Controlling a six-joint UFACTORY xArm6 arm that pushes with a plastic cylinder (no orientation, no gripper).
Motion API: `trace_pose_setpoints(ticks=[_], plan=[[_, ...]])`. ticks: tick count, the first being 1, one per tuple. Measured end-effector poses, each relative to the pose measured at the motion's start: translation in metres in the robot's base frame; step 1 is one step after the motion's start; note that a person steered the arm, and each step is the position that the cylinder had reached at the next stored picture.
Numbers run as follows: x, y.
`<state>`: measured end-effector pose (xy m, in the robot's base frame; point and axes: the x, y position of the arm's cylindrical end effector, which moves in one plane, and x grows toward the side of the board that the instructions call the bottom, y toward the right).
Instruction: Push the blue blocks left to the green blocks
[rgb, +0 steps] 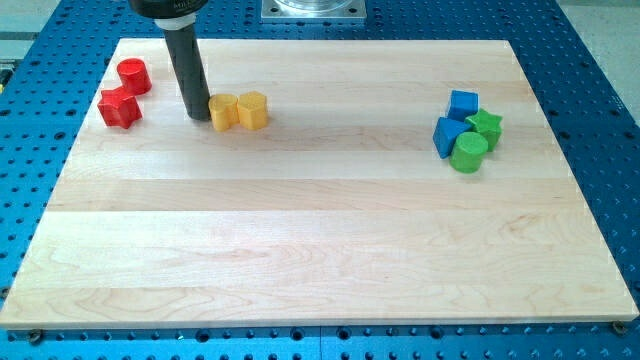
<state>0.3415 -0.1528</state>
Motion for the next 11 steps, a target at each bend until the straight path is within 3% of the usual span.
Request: trace_pose_setpoints(ticks=[1,2,3,4,5,6,7,10,11], plan=[[-0.018,0.013],[-0.022,0.084],[-0.002,0.208],[-0.007,0.273],[-0.041,0.316],[-0.046,0.398],[-0.045,0.418],[0.038,0.320],[0.061,0.314]])
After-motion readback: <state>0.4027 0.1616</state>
